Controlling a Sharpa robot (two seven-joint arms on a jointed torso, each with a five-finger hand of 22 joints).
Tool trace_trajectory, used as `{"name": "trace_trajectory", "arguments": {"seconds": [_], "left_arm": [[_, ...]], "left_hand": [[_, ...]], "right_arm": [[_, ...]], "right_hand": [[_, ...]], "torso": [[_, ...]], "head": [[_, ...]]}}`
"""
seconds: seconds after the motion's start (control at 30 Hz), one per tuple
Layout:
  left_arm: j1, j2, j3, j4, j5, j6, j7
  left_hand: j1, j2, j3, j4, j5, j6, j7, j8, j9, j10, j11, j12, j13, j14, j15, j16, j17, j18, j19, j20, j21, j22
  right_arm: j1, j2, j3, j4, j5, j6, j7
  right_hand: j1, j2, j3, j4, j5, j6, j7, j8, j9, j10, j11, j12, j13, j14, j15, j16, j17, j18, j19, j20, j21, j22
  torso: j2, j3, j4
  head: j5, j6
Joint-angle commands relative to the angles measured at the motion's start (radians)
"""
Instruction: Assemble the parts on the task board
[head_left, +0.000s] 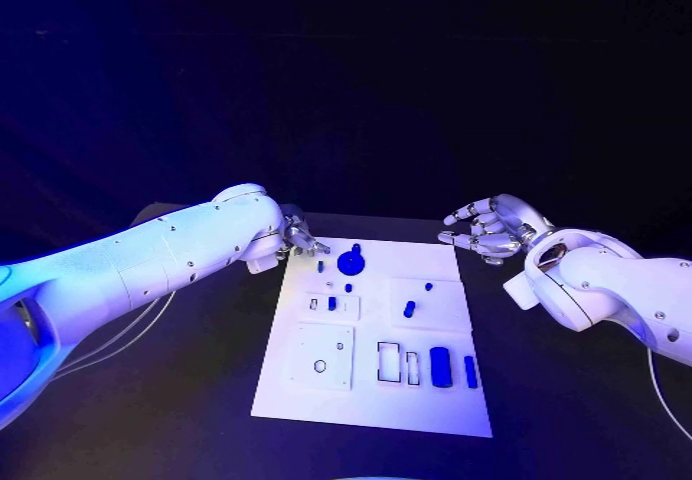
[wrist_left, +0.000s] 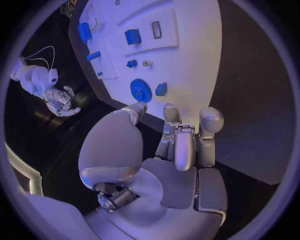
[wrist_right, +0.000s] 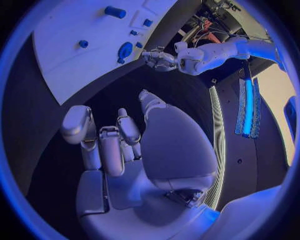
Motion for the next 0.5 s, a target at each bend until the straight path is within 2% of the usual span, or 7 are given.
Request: {"name": "trace_trajectory", "arguments": {"seconds": [0.03,0.13,0.17,0.2,0.5], "left_arm": [[0.001,0.006,-0.002,-0.018,-0.008,0.036,0.023],[0.001,0.007,-0.004,-0.029,0.004,0.044,0.028],[0.001,0.008,-0.006,-0.033,0.009,0.046,0.03],[0.001,0.009,-0.007,-0.036,0.011,0.048,0.031],[0.001,0.02,-0.024,-0.065,0.031,0.078,0.043]], "left_hand": [[-0.001,-0.001,-0.008,0.0,-0.005,-0.002,0.003,-0.005,-0.003,-0.008,0.0,-0.004,-0.003,0.054,0.007,-0.006,0.114,0.004,-0.006,0.0,-0.005,-0.001],[-0.008,-0.004,-0.022,0.0,-0.023,-0.004,0.006,-0.011,-0.01,-0.016,0.003,-0.008,-0.01,0.053,0.009,-0.007,0.112,0.005,-0.01,0.003,-0.008,-0.006],[-0.009,0.0,-0.036,0.0,-0.059,-0.005,0.008,-0.017,-0.019,-0.023,0.006,-0.009,-0.016,0.052,0.012,-0.006,0.112,0.005,-0.011,0.006,-0.008,-0.005],[-0.009,0.001,-0.041,0.0,-0.066,-0.005,0.009,-0.017,-0.021,-0.024,0.006,-0.009,-0.017,0.052,0.012,-0.007,0.111,0.006,-0.012,0.007,-0.009,-0.007],[-0.008,0.008,-0.044,0.001,-0.072,-0.001,0.008,-0.017,-0.024,-0.024,0.005,-0.007,-0.017,0.052,0.013,-0.006,0.112,0.006,-0.012,0.007,-0.009,-0.007]], "right_arm": [[0.0,0.001,0.0,0.003,-0.002,0.004,0.01],[0.0,0.001,0.0,0.003,-0.001,0.005,0.01],[0.0,0.001,0.0,0.003,-0.001,0.005,0.01],[0.0,0.001,0.0,0.002,-0.001,0.005,0.01],[0.0,0.003,0.0,0.0,-0.001,0.006,0.01]], "right_hand": [[-0.005,0.008,-0.004,-0.004,0.001,-0.007,-0.003,0.004,0.0,-0.004,-0.002,-0.003,0.0,0.057,0.003,-0.004,0.086,0.009,-0.005,0.001,-0.002,0.0],[-0.005,0.008,-0.004,-0.004,0.001,-0.007,-0.003,0.004,0.0,-0.004,-0.002,-0.003,0.0,0.057,0.003,-0.004,0.086,0.009,-0.005,0.001,-0.002,0.0],[-0.005,0.008,-0.004,-0.004,0.001,-0.007,-0.003,0.004,0.0,-0.004,-0.002,-0.003,0.0,0.057,0.003,-0.004,0.086,0.009,-0.005,0.001,-0.002,0.0],[-0.005,0.008,-0.004,-0.004,0.001,-0.007,-0.003,0.004,0.0,-0.004,-0.002,-0.003,0.0,0.057,0.003,-0.004,0.086,0.009,-0.005,0.001,-0.002,0.0],[-0.002,0.009,-0.003,-0.005,0.001,-0.007,-0.004,0.004,0.001,-0.004,-0.002,-0.003,0.0,0.057,0.003,-0.003,0.086,0.009,-0.004,0.001,-0.002,0.0]], "torso": [[-0.001,0.001,0.0011],[-0.001,0.0007,0.0007],[-0.001,0.0005,0.0006],[-0.001,0.0,0.0005],[-0.002,0.0005,0.0009]], "head": [[-0.005,0.0],[-0.007,0.002],[-0.007,0.002],[-0.007,0.002],[-0.005,0.001]]}}
